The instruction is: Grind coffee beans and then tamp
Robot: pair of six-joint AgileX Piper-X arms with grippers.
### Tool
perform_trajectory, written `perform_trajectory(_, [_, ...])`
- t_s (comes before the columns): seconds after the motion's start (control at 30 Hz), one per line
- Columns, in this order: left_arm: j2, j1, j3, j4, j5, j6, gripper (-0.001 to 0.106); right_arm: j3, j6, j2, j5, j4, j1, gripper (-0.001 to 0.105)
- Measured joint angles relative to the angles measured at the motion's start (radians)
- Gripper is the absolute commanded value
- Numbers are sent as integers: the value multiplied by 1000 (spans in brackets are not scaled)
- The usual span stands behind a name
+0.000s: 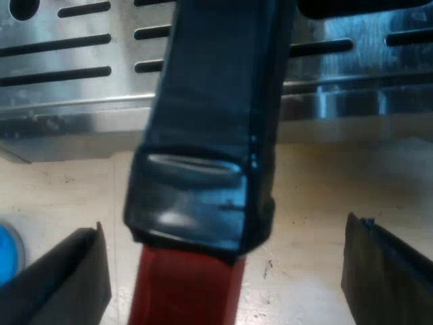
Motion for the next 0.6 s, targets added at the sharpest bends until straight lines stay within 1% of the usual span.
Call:
perform_trajectory(0.07, [0,0,0,0,0,0,78,0,-8,-1,16,-14,0,73])
perform_trajectory(0.1, [0,0,0,0,0,0,78,0,-29,-1,18,-16,0,72])
perform_trajectory(0.13, [0,0,0,0,0,0,78,0,-29,-1,18,-17,0,72])
perform_trajectory(0.2, [0,0,0,0,0,0,78,0,-52,-1,19,-19,0,72])
perform_trajectory(0.27, [0,0,0,0,0,0,78,0,-60,-1,21,-20,0,72])
perform_trajectory(0.4, [0,0,0,0,0,0,78,0,-62,-1,21,-20,0,68])
perform_trajectory(0.53, [0,0,0,0,0,0,78,0,-62,-1,21,-20,0,43])
perform_trajectory(0.57, [0,0,0,0,0,0,78,0,-62,-1,21,-20,0,38])
perform_trajectory(0.6, [0,0,0,0,0,0,78,0,-62,-1,21,-20,0,36])
